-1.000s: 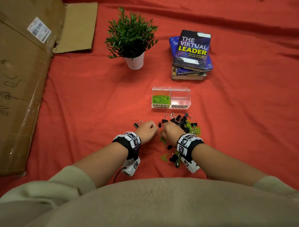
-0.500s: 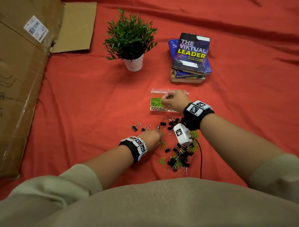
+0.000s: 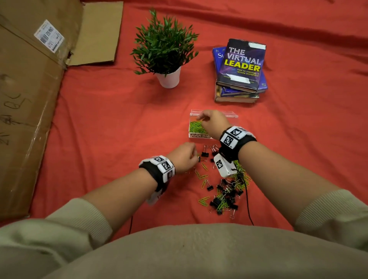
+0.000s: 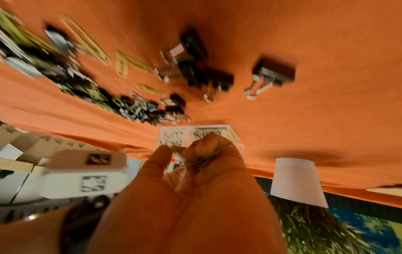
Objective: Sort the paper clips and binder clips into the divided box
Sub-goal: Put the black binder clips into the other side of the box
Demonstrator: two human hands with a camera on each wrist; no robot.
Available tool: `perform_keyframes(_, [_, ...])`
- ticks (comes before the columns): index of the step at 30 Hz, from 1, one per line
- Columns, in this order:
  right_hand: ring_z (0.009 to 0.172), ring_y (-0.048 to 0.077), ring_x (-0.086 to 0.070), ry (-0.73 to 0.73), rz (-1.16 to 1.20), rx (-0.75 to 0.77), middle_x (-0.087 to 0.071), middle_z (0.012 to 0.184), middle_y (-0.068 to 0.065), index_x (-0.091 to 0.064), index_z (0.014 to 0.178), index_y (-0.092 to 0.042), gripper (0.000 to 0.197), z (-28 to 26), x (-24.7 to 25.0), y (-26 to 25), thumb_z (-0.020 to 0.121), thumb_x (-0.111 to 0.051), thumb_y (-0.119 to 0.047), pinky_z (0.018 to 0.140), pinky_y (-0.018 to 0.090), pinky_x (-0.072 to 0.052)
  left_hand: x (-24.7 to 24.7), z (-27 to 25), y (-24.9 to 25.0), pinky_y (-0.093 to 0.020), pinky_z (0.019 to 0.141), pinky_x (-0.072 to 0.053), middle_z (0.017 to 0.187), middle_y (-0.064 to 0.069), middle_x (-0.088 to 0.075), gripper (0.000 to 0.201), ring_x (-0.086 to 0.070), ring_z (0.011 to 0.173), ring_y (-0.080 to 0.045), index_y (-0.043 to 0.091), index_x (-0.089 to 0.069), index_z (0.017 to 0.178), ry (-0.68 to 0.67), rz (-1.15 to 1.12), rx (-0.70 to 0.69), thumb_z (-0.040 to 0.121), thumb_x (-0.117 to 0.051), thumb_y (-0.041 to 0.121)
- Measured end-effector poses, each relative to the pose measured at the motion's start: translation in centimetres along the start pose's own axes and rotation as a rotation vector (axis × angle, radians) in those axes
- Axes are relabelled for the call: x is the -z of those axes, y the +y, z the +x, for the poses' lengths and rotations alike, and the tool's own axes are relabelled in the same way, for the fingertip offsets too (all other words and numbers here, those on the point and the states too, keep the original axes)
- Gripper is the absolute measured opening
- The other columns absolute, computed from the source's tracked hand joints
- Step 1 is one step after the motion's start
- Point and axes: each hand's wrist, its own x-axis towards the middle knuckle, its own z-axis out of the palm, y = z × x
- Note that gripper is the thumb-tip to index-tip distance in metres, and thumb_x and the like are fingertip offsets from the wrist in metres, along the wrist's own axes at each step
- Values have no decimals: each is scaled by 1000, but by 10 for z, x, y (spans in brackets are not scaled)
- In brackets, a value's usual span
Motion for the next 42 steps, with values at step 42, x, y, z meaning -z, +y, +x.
perform_keyframes(42, [76, 16, -57, -342, -157, 22, -66, 85, 5, -67, 92, -7, 15, -122, -52, 59, 80, -57, -6, 68, 24, -46, -52, -29, -7, -32, 96, -32, 119, -13, -51, 23, -45, 115, -29, 4, -50, 113, -15, 475, -228, 94, -41, 12])
